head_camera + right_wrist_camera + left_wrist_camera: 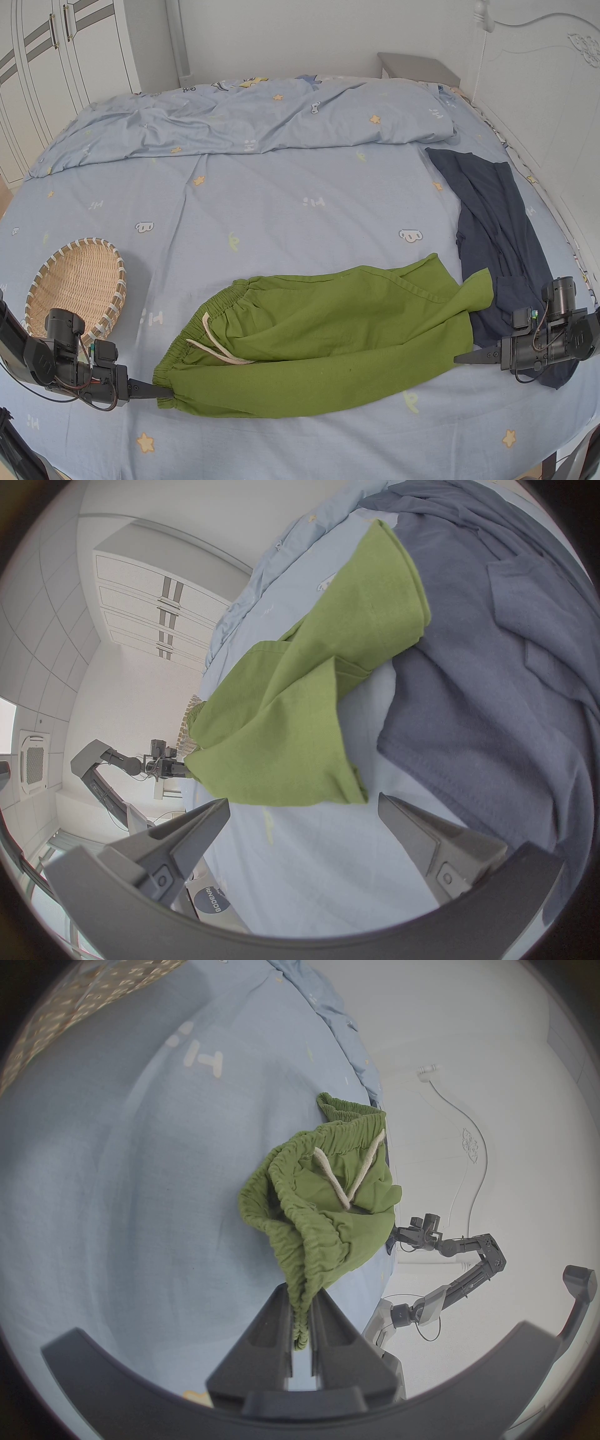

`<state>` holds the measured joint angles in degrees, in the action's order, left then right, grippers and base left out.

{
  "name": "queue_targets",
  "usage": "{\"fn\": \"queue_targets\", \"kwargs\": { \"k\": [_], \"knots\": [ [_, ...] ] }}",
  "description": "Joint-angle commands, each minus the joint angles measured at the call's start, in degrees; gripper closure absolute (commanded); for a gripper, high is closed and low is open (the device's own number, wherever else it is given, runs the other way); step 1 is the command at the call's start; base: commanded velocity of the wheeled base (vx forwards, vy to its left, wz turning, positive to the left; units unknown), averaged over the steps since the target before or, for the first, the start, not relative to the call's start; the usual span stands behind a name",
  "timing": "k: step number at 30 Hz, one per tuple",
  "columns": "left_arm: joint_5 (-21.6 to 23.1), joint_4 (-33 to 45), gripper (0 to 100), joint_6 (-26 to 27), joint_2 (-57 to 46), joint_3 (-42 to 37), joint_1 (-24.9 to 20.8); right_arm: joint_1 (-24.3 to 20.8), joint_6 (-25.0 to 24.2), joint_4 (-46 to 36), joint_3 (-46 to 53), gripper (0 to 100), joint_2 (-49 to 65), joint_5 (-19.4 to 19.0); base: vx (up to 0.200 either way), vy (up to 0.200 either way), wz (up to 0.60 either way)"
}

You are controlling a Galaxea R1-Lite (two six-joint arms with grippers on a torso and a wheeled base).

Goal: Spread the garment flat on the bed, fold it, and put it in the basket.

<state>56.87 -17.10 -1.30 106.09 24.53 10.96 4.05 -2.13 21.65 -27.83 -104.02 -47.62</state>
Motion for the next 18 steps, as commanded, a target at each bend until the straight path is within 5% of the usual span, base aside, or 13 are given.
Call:
{"fn": "queue_targets", "kwargs": {
  "k": [1, 18],
  "knots": [
    [0.0, -0.04, 100, -0.01, -0.01, -0.01, 0.03, 0.26, -0.06, 1.64, 0.15, 0, -3.29, -0.02, 0.0, 0.0, 0.0],
    [-0.09, -0.21, 100, -0.01, 0.69, 0.43, 0.03, -0.88, -0.06, 12.71, -0.21, 0, -10.06, -0.37, 0.0, 0.0, 0.0]
  ]
}}
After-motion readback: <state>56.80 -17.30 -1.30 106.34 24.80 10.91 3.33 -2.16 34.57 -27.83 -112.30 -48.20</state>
